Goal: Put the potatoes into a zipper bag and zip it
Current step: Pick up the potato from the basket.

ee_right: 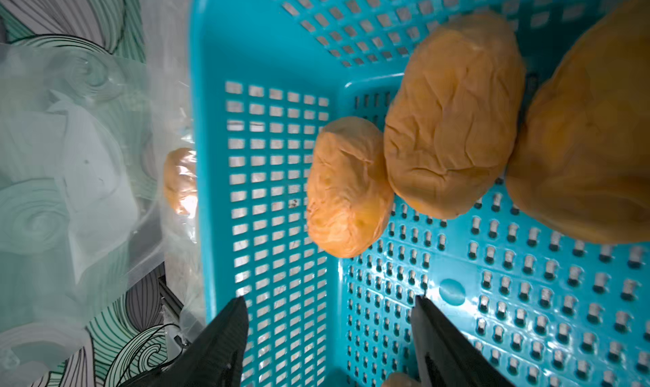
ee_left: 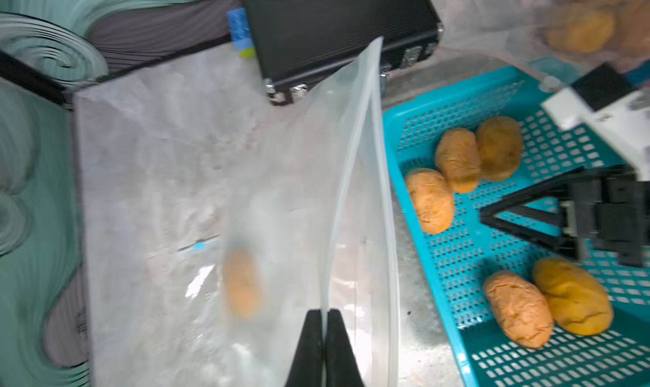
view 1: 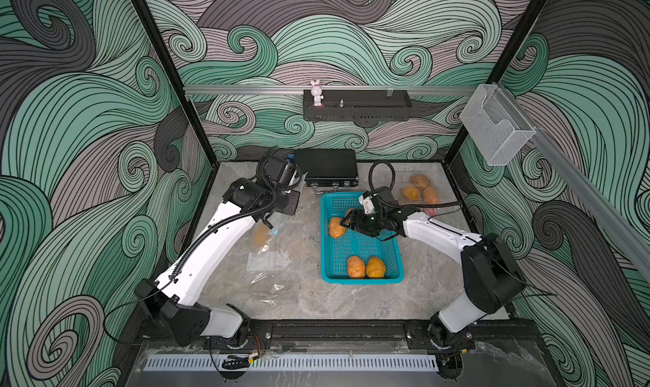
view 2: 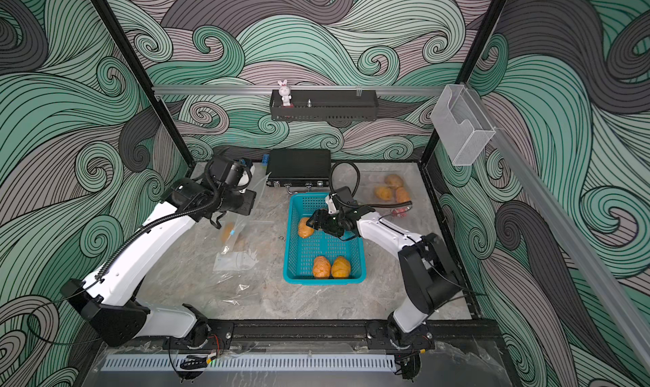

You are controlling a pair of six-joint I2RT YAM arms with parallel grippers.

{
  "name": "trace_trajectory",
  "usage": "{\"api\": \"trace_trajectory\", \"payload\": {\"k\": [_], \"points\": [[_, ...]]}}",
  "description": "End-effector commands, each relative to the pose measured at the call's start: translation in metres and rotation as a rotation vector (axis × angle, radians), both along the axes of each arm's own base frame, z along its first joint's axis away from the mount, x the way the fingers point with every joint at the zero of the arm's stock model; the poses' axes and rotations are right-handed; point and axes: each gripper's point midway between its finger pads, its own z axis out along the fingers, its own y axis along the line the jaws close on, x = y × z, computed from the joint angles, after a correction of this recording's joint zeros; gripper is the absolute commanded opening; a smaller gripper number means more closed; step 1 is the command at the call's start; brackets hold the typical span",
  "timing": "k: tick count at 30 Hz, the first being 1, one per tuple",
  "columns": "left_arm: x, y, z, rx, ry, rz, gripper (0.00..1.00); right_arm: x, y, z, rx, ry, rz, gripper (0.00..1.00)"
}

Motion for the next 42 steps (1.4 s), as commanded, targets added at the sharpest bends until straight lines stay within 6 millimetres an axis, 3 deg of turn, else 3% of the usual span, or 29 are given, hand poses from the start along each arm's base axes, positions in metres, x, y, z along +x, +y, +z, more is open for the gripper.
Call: {"api": "trace_trajectory", "payload": {"k": [1,6,16,23,30,36,42], "points": [[0.011,-0.043,0.003,-0.271,-0.002,-0.05,0.0,0.008,0.015,-0.007,0.026,0.013,-0.03,0.72],[0.006,-0.058,-0.01,-0.342,0.041,-0.117,0.0,0.022,0.016,-0.033,0.017,0.038,-0.105,0.74],[-0.005,-0.065,-0.024,-0.389,0.073,-0.156,0.0,0.035,0.042,-0.051,0.089,0.1,-0.104,0.67],[-0.007,-0.066,-0.027,-0.39,0.089,-0.161,0.0,0.047,0.044,-0.043,0.092,0.02,-0.096,0.64],[-0.007,-0.066,-0.028,-0.388,0.094,-0.16,0.0,0.056,0.032,-0.04,-0.019,-0.116,-0.083,0.69],[-0.007,-0.067,-0.031,-0.386,0.106,-0.161,0.0,0.058,0.036,-0.044,-0.058,-0.144,-0.047,0.63],[-0.007,-0.067,-0.034,-0.382,0.119,-0.159,0.0,0.056,0.045,-0.043,-0.045,-0.147,-0.007,0.49]]}}
